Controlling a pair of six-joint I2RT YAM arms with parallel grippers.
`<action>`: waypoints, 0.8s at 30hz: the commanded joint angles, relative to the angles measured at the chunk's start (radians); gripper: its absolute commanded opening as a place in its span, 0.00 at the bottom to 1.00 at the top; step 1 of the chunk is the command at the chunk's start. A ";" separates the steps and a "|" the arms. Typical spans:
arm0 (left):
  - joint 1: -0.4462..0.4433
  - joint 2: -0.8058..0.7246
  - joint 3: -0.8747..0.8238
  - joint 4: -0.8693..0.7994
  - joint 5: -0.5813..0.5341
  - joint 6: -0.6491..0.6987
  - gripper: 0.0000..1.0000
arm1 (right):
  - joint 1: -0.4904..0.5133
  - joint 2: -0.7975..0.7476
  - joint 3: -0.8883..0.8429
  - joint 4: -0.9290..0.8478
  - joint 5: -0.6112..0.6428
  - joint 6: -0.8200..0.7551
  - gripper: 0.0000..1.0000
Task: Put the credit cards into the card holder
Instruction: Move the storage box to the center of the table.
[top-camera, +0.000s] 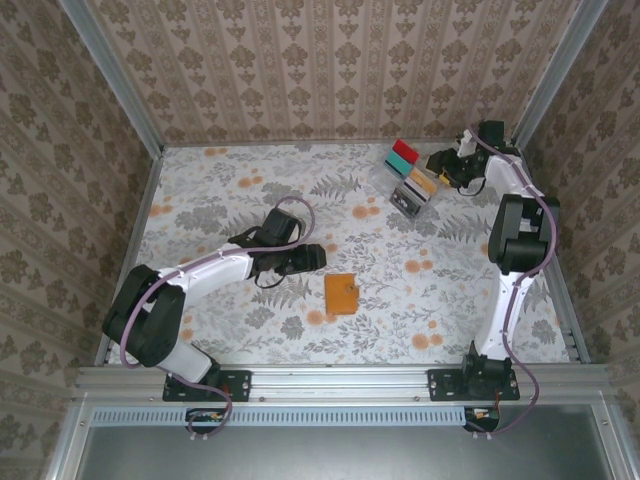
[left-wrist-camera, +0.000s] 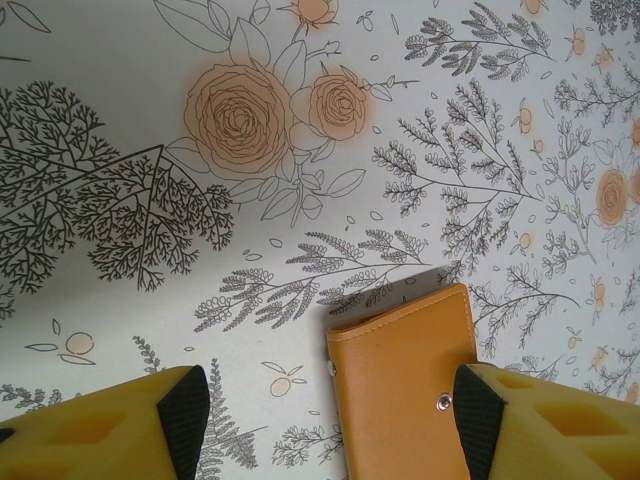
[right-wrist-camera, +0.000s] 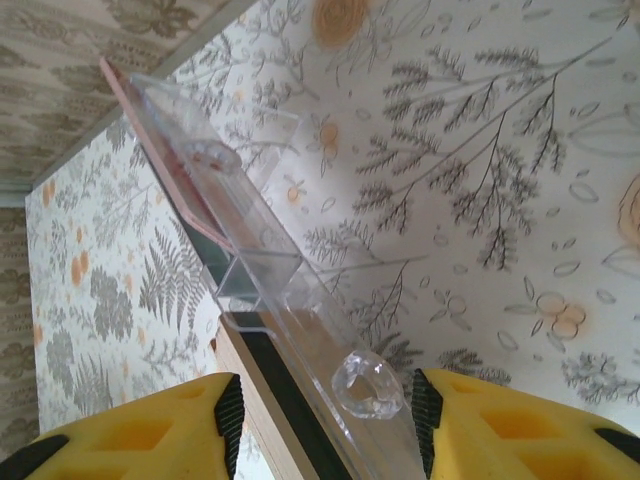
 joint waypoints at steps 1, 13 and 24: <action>0.010 -0.018 0.007 -0.002 0.015 0.014 0.69 | 0.013 -0.073 -0.036 -0.049 -0.043 -0.045 0.49; 0.009 -0.058 -0.031 0.003 0.012 0.002 0.68 | 0.023 -0.107 -0.115 -0.102 0.030 -0.115 0.35; 0.007 -0.066 -0.036 0.004 0.010 -0.002 0.68 | 0.027 -0.172 -0.192 -0.092 0.051 -0.133 0.21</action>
